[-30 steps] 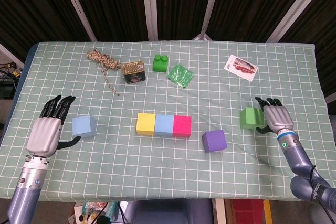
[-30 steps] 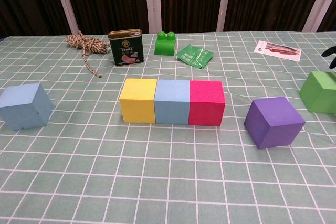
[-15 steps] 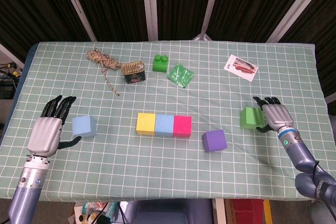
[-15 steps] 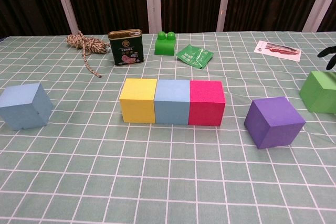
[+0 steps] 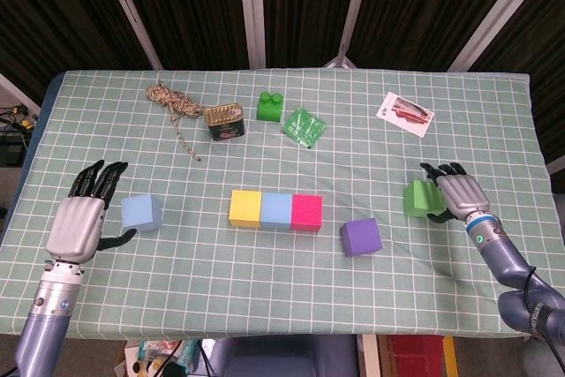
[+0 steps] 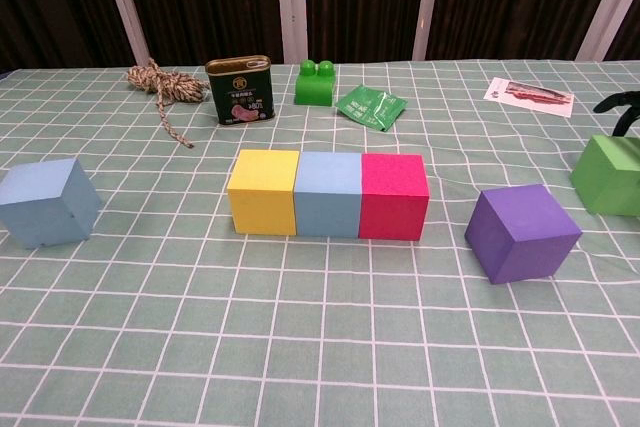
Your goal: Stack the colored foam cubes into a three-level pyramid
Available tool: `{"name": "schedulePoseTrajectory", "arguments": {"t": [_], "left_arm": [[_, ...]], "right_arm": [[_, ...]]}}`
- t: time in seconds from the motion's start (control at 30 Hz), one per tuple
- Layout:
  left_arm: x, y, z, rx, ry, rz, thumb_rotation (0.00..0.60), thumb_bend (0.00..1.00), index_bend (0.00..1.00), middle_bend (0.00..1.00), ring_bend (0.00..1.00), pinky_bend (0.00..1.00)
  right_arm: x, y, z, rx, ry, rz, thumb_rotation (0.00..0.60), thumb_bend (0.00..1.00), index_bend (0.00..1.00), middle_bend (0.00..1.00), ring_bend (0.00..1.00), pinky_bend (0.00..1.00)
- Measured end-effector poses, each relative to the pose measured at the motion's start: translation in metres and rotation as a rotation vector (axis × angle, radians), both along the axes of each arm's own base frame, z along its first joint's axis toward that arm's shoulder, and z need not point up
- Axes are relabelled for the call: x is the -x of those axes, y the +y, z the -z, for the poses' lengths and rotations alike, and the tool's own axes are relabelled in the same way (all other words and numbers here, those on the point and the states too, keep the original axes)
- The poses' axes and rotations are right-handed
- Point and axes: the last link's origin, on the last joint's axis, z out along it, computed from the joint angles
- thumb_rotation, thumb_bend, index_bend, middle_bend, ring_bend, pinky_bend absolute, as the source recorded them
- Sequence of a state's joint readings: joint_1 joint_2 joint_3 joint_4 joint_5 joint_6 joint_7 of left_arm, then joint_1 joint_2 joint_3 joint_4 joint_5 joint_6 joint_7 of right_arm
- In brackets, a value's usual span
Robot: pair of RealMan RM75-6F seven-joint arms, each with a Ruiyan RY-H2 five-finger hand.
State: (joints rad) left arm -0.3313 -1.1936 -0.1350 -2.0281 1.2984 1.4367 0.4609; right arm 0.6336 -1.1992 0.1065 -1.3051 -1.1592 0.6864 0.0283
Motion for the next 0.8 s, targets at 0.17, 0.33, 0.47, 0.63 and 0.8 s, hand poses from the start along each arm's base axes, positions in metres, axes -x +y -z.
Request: {"name": "schedulePoseTrajectory", "arguments": {"t": [0.17, 0.33, 0.47, 0.63, 0.8], "left_arm": [[0.0004, 0.0001, 0.0007, 0.002, 0.002, -0.001, 0.6, 0.06, 0.03, 0.09, 0.01, 0.08], [0.0005, 0.0002, 0.0014, 0.004, 0.003, -0.002, 0.6, 0.06, 0.03, 0.09, 0.01, 0.08], [0.001, 0.0002, 0.0017, 0.004, 0.004, -0.004, 0.6, 0.06, 0.03, 0.09, 0.01, 0.08], [0.0012, 0.0005, 0.0028, 0.007, 0.006, -0.006, 0.6, 0.06, 0.03, 0.09, 0.01, 0.08], [0.0015, 0.0005, 0.0039, 0.01, 0.008, -0.007, 0.6, 0.06, 0.03, 0.09, 0.01, 0.08]], "right_arm": [[-0.001, 0.0005, 0.0025, -0.004, -0.008, -0.008, 0.6, 0.25, 0.0, 0.26, 0.13, 0.0], [-0.002, 0.0004, 0.0045, -0.001, -0.02, -0.014, 0.6, 0.25, 0.0, 0.28, 0.14, 0.0], [-0.0009, -0.0013, 0.0042, 0.004, -0.017, -0.018, 0.6, 0.25, 0.0, 0.3, 0.16, 0.0], [-0.0001, -0.0028, 0.0046, 0.006, -0.018, -0.02, 0.6, 0.25, 0.01, 0.35, 0.2, 0.0], [0.0012, -0.0028, 0.0055, 0.013, -0.024, -0.021, 0.6, 0.25, 0.05, 0.42, 0.25, 0.0]]}}
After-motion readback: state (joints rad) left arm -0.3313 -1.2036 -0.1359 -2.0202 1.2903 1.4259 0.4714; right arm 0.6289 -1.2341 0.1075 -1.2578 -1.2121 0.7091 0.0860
